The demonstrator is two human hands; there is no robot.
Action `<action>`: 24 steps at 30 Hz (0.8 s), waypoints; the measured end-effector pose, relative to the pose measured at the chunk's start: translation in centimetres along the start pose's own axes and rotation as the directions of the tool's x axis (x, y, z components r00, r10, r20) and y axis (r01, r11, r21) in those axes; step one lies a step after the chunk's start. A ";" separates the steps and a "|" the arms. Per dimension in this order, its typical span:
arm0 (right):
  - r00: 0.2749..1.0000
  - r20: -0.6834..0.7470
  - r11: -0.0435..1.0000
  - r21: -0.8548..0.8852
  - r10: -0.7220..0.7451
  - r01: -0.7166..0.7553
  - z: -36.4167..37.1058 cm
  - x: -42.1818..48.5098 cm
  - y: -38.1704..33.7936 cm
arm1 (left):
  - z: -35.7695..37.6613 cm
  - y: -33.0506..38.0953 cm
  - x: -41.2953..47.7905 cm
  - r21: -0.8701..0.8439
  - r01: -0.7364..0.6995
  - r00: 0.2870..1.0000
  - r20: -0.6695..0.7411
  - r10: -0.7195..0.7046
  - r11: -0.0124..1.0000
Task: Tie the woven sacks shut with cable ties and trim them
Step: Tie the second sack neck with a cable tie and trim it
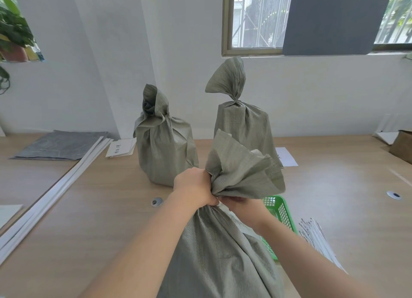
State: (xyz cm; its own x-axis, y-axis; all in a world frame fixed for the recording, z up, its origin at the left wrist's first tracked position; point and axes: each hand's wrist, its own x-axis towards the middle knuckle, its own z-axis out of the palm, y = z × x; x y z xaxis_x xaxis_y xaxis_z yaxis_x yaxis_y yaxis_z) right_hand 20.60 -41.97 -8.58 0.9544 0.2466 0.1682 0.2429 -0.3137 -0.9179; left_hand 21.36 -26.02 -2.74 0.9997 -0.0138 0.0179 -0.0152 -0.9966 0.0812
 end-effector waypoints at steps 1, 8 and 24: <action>1.000 -0.002 1.000 -0.006 -0.009 0.009 0.0 0.0 -0.1 | 0.0 0.0 0.0 -0.014 0.010 1.000 0.007 -0.010 1.000; 0.999 0.030 0.999 -0.045 -0.010 0.011 -0.6 0.7 0.0 | 0.0 -0.7 -0.1 -0.391 0.060 0.996 0.081 -0.030 0.918; 0.995 -0.046 0.994 0.057 -0.092 0.095 -0.2 -0.3 -0.4 | -1.7 -1.0 0.4 -0.447 0.104 0.940 0.336 0.059 0.888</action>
State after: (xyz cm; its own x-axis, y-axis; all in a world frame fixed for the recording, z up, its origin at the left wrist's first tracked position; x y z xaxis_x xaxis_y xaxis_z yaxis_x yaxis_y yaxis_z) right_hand 20.21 -42.14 -8.15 0.9349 0.2320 0.2685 0.3220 -0.2364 -0.9168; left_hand 21.72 -24.88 -1.11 0.9446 -0.0988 -0.3129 0.0830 -0.8505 0.5194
